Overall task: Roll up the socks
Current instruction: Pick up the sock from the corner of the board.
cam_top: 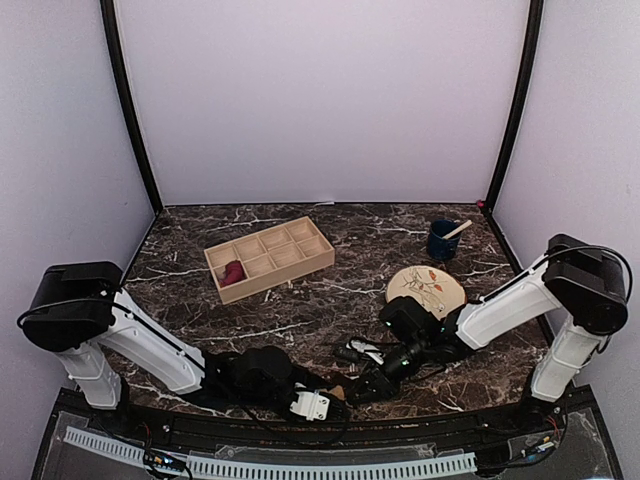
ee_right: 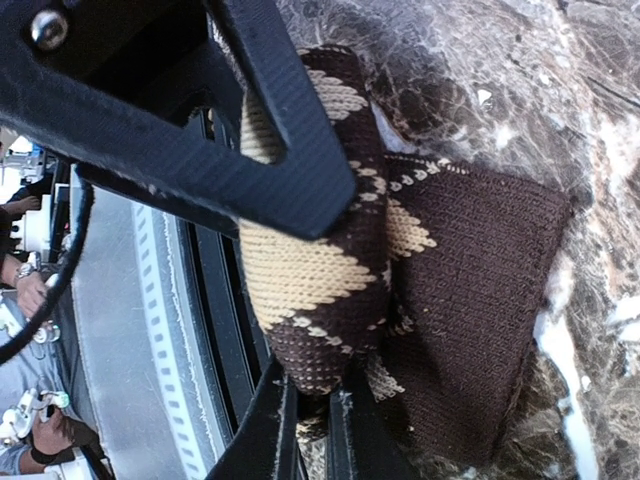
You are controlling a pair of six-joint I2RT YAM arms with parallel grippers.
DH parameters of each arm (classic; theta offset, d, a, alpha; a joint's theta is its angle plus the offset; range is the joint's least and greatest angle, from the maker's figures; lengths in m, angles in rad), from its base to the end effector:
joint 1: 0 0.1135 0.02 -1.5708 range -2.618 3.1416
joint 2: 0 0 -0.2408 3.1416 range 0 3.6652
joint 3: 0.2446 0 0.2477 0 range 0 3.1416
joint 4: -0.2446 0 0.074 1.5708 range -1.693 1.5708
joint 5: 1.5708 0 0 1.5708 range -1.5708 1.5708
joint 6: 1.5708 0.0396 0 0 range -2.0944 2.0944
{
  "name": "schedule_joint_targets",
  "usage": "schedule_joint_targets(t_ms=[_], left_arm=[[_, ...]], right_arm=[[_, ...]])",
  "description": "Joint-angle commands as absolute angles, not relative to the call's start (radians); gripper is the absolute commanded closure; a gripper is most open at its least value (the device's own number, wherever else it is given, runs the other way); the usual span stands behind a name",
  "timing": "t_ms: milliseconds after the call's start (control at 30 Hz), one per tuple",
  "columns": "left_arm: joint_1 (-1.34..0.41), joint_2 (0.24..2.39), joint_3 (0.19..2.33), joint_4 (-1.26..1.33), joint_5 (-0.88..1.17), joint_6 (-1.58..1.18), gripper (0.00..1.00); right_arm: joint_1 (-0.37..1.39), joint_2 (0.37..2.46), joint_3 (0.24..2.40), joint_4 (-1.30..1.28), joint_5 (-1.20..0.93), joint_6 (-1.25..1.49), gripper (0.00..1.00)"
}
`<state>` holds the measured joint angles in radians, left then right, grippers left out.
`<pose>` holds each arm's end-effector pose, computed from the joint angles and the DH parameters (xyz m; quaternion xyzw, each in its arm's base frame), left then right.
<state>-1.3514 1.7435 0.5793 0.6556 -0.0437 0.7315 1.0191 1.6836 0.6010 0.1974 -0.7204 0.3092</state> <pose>0.0693 -0.3029 0.0984 0.7385 0.4449 -0.1365 0.4880 0.1237 0.2509 0.0883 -0.4174 0.7853 0.4553 0.0431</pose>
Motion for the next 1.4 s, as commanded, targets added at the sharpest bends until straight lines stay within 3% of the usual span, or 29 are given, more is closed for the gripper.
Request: schedule_joint_targets(t_ms=[0,500,933,1100,1267,1367], left_arm=[[-1.356,1.773,0.611,0.616,-0.039,0.765,0.57],[-1.355,1.841,0.652,0.578,-0.084,0.814,0.6],[-1.334,1.872,0.752,0.327,0.029,0.779,0.82],[-1.295,1.861,0.807,0.196,0.111,0.756,0.89],[-1.245,1.861,0.878,0.075,0.206,0.719,0.92],[-1.218,1.859,0.909,0.017,0.25,0.701,0.93]], right_arm=[[0.999,1.71,0.616,0.174,-0.789,0.307,1.0],[0.973,1.772,0.642,0.165,-0.894,0.296,1.0],[0.96,1.765,0.655,0.105,-0.87,0.271,0.99],[0.956,1.714,0.66,0.034,-0.745,0.249,0.74],[0.954,1.645,0.631,0.04,-0.661,0.262,0.61],[0.953,1.609,0.619,0.033,-0.622,0.262,0.59]])
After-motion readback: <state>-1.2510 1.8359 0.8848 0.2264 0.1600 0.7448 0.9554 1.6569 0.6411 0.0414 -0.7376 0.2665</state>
